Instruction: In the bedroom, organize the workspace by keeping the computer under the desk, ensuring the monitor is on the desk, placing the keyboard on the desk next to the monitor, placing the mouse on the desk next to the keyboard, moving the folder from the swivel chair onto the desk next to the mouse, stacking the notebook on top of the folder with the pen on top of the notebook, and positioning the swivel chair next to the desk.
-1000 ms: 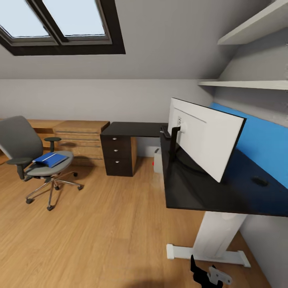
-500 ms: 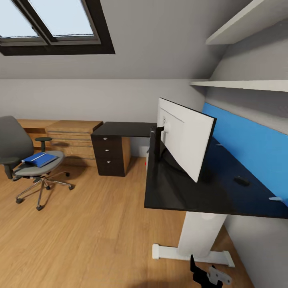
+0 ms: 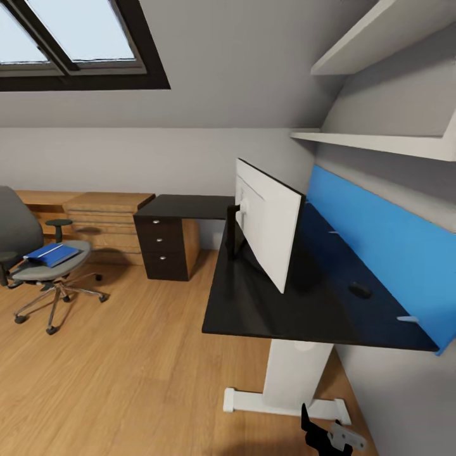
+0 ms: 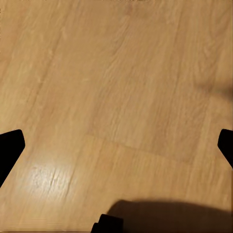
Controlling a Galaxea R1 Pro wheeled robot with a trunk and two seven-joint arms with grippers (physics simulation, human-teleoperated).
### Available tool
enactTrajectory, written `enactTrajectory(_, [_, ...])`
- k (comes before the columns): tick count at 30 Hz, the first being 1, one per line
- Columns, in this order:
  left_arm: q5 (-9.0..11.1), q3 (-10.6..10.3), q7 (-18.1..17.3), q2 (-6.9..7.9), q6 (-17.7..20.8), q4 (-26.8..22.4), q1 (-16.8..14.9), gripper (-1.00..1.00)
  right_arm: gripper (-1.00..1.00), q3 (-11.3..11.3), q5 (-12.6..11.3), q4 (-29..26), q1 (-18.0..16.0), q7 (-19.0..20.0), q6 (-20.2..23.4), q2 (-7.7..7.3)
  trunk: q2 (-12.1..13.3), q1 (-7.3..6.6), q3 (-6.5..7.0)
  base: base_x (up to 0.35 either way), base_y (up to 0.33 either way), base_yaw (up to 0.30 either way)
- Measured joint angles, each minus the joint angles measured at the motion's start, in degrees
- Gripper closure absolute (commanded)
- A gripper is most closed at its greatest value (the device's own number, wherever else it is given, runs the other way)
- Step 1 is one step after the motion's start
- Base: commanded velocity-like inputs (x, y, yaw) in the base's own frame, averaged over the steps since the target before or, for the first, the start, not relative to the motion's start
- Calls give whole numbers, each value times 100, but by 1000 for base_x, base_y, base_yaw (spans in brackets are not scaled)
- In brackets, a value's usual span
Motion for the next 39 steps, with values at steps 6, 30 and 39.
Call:
enactTrajectory(6, [4,1,16,-8,3,-1,-2,-100,-100,0,0,0,0,0,0,-3,241,-131,108,-40,-11,0])
enactTrajectory(30, [31,29,31,30,395,7,-1,-100,-100,0,0,2,0,-9,1,13,1204,-659,539,-211,-12,0])
enactTrajectory(39, [69,33,-9,120,460,0,-2,-100,-100,-9,0,0,0,-9,0,-7,1565,-857,700,-1,0,0])
